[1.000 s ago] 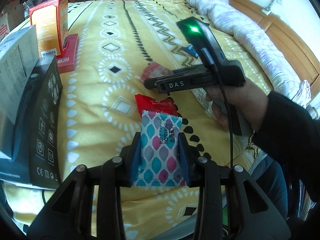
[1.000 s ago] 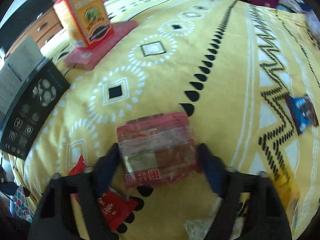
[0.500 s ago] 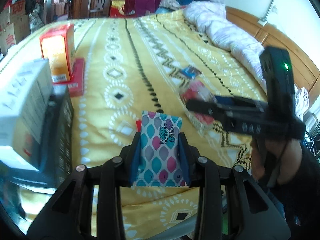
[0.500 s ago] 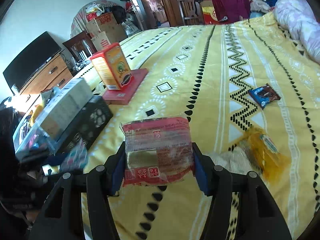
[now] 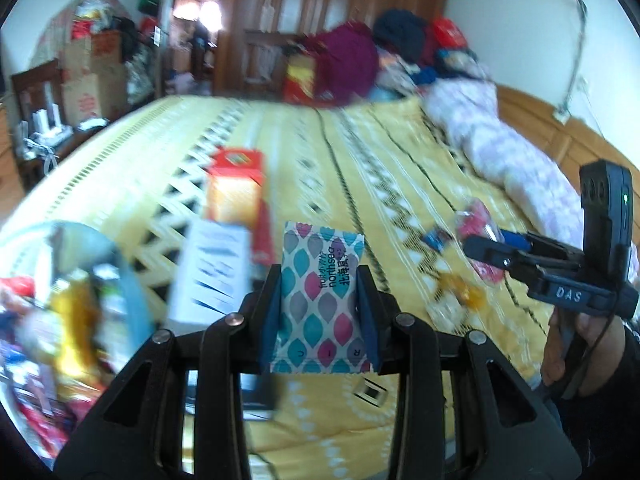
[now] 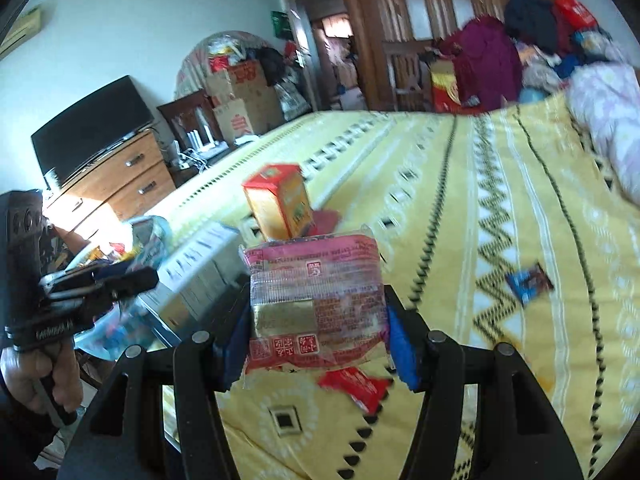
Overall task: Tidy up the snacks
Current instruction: 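Carry both packets over the glass bowl and lower them in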
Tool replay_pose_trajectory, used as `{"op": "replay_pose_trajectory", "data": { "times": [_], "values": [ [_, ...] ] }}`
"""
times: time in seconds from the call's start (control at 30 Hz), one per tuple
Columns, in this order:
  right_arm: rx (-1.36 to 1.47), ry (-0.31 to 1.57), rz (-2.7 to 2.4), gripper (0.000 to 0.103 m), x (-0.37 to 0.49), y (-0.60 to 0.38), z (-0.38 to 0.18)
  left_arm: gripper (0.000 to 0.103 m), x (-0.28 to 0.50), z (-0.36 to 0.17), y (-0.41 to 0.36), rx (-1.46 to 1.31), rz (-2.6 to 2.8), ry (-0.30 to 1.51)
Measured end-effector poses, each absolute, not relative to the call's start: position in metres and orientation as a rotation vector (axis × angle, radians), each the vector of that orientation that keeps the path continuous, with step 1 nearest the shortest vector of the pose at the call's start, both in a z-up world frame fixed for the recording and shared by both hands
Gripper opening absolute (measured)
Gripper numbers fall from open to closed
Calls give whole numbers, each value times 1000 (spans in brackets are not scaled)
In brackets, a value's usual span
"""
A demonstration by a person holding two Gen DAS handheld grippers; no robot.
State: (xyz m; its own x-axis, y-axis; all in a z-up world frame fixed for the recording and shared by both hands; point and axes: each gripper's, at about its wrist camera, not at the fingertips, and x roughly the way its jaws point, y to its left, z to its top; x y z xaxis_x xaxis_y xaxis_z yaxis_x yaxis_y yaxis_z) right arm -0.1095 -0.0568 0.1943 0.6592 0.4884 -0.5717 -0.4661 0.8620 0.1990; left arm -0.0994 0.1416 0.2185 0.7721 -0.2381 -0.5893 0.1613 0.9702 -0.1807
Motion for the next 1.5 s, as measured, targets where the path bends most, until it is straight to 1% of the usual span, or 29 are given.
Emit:
{"op": "replay_pose_trajectory", "data": {
  "times": [0.27, 0.4, 0.57, 0.7, 0.93, 1.13, 1.5],
  "values": [
    [46, 597, 706, 63, -102, 24, 248, 36, -119, 265, 236, -171, 3, 529],
    [32, 577, 815, 63, -100, 81, 276, 36, -127, 271, 289, -216, 139, 505],
    [-5, 588, 931, 63, -101, 152, 298, 36, -129, 258, 339, -285, 282, 509],
    [-3, 639, 994, 63, -97, 198, 303, 36, -122, 247, 351, -281, 335, 536],
    [-51, 710, 1057, 63, -100, 258, 290, 36, -119, 234, 358, -251, 380, 584],
    [-100, 737, 1085, 63, -106, 282, 279, 36, -126, 229, 368, -257, 388, 592],
    [-127, 749, 1099, 63, -109, 295, 273, 36, -130, 228, 376, -261, 382, 597]
  ]
}}
